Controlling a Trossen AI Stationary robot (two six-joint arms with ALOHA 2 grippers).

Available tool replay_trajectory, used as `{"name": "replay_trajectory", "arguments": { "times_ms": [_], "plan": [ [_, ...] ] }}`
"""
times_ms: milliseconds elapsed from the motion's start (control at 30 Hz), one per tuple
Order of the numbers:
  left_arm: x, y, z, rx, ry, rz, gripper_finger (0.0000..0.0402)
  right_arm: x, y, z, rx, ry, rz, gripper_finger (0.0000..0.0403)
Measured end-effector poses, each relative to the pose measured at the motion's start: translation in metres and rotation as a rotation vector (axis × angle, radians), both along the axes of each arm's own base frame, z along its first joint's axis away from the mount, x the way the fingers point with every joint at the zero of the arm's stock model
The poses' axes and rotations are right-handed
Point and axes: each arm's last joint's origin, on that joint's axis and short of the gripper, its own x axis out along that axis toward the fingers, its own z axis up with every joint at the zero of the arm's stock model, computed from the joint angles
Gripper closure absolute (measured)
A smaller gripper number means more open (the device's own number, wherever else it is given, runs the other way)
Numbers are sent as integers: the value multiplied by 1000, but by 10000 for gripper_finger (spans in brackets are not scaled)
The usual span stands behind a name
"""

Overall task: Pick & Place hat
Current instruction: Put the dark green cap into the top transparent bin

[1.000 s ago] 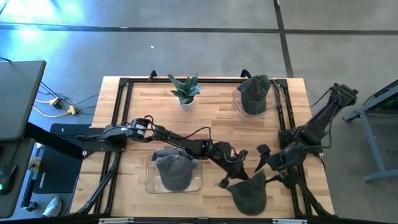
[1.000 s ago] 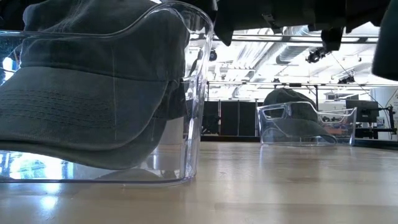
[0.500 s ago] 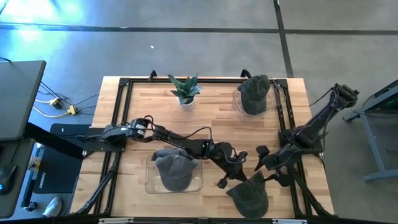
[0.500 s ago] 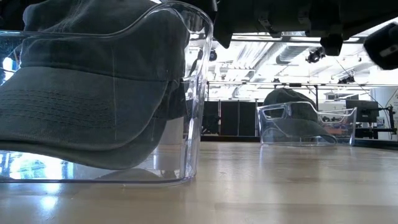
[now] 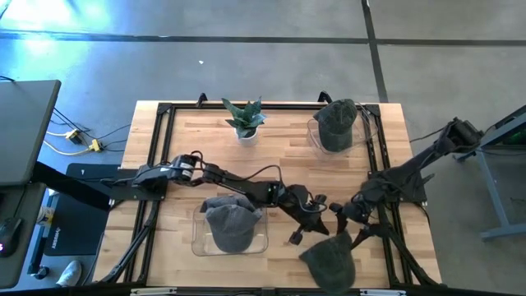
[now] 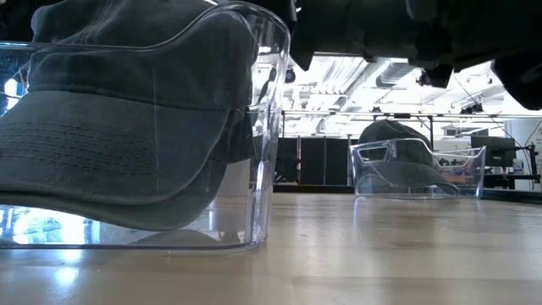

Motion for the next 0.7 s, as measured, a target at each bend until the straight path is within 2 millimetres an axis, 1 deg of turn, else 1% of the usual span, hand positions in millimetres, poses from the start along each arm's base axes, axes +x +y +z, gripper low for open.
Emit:
{"name": "replay_trajectory", "arguments": {
  "times_ms": [67,167,267,333,467,500,567,633,700],
  "plan": [
    [1,3,0,-4,5,4,400,2,2,1,37,-14,67,147],
    [1,5,0,-8,5,7,400,4,5,7,94,-58,187,147],
    [1,4,0,-11,9,4,400,8,3,8,100,-40,158,147],
    [0,4,-2,-9,24,3,400,9,0,2,81,-4,125,147],
    [-3,8,-10,39,121,0,400,11,-2,-9,19,68,75,148],
    [-7,9,-8,63,157,-5,400,12,-2,-12,8,78,74,150],
    [-13,11,4,94,183,-1,400,12,-2,-15,2,89,82,153],
    [-16,13,16,132,181,56,400,13,-1,-16,5,91,99,157],
    [-23,15,21,199,232,117,400,14,-1,-16,14,88,119,159]
  ]
}}
